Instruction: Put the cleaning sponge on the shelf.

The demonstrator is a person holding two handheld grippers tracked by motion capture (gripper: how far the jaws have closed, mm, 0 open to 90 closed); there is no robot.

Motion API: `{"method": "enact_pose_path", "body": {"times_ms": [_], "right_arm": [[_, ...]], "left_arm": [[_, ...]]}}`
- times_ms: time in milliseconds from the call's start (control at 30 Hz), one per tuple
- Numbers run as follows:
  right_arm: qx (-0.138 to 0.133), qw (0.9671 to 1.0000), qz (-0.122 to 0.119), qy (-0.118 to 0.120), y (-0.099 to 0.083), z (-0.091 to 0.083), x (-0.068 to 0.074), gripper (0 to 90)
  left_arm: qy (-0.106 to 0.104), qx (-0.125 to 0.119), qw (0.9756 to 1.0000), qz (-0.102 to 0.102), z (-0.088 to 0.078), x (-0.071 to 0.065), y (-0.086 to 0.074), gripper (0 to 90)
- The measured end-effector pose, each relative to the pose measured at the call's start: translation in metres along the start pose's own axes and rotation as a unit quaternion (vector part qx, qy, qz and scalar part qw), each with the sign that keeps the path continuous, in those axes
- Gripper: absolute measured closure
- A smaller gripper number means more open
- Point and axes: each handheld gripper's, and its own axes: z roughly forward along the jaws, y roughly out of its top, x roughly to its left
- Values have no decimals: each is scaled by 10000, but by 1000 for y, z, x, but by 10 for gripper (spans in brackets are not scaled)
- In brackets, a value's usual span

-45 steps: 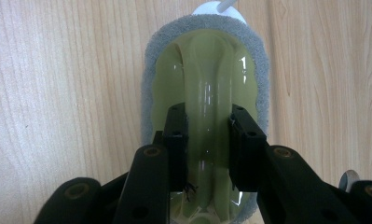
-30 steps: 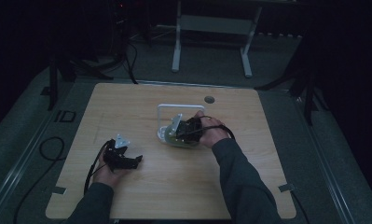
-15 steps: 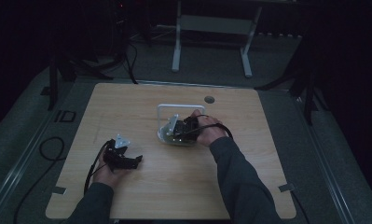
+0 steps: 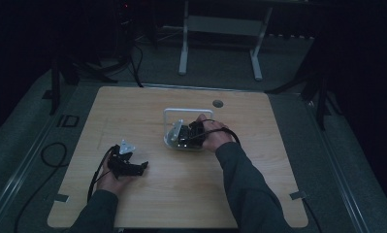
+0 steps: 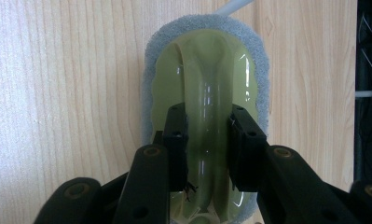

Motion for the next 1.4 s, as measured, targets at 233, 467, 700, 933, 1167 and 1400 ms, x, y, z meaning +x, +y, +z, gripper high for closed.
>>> {"method": "enact_pose_path", "body": {"times_ms": [233, 467, 700, 933, 1167, 1400], "right_arm": [[59, 10000, 26, -27, -1, 4, 0, 717], [102, 9999, 37, -38, -2, 5, -1, 717], [136, 9999, 4, -72, -3, 8, -1, 717], [162, 9998, -2, -67, -3, 11, -1, 717], [159, 9998, 27, -70, -3, 13, -2, 717], [160, 9998, 18, -94, -3, 14, -2, 717]], "left_arm": [[-2, 1, 10000, 1, 0, 0, 0, 94], [-1, -3, 10000, 0, 0, 0, 0, 94], [0, 0, 10000, 1, 0, 0, 0, 94], [-1, -2, 10000, 2, 0, 0, 0, 94], [-1, 5, 10000, 6, 0, 0, 0, 94], [0, 6, 10000, 8, 0, 0, 0, 94]]}}
